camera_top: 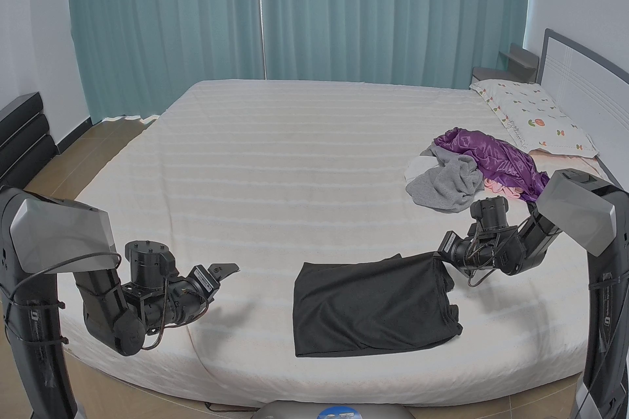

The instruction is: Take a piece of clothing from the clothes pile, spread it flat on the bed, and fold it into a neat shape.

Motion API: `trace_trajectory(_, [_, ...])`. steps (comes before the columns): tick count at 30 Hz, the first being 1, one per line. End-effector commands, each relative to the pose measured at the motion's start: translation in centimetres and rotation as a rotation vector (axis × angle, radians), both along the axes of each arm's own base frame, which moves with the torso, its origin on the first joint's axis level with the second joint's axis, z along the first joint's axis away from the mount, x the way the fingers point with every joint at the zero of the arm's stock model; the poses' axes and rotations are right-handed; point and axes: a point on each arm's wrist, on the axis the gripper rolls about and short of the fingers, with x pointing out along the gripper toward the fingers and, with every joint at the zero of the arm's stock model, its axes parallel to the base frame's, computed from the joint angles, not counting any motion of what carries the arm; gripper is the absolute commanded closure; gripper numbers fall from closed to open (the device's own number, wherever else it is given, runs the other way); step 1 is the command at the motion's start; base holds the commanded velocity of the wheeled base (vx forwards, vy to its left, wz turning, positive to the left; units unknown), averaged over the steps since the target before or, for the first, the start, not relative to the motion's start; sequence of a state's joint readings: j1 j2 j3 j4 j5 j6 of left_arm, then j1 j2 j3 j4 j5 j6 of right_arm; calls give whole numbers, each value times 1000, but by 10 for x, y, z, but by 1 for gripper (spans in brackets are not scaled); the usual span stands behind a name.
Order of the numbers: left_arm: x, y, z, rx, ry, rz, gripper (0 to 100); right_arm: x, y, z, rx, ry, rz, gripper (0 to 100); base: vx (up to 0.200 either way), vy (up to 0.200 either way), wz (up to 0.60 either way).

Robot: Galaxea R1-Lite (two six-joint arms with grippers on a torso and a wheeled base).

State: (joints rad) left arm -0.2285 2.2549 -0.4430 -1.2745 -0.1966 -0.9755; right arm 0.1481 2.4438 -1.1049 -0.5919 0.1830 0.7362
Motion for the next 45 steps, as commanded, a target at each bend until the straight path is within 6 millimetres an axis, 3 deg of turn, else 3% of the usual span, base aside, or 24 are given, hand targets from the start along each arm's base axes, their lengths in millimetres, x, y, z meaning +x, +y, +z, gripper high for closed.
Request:
trace_trajectory(1, [6,-2,-1,9,-16,-8,0,-2,-1,-2,1,-3,-2,100,0,0,0])
trace_trajectory(6, [28,-23,1,65,-58,-62,0,-7,-3,-5,11,-58,-6,100,0,0,0])
trace_trajectory(10, [63,-60,1,155,-78,-82,0,-9,-5,-9,15,-104,-11,100,0,0,0])
trace_trajectory(15, [81,-97,-1,161,-77,-150,0,-7,-10,-16,14,-95,-22,100,0,0,0])
trace_trajectory(16, [90,-113,-5,172,-85,-180,0,-8,-10,-19,16,-86,-27,100,0,0,0])
trace_trajectory(20, [102,-138,-15,221,-62,-243,0,-8,-8,-21,33,-76,-37,100,0,0,0])
trace_trajectory(29, [104,-149,-33,266,-48,-288,0,-9,-5,-27,36,-103,-38,100,0,0,0])
trace_trajectory(45, [116,-154,-41,276,-60,-263,0,-9,-4,-27,35,-103,-36,100,0,0,0])
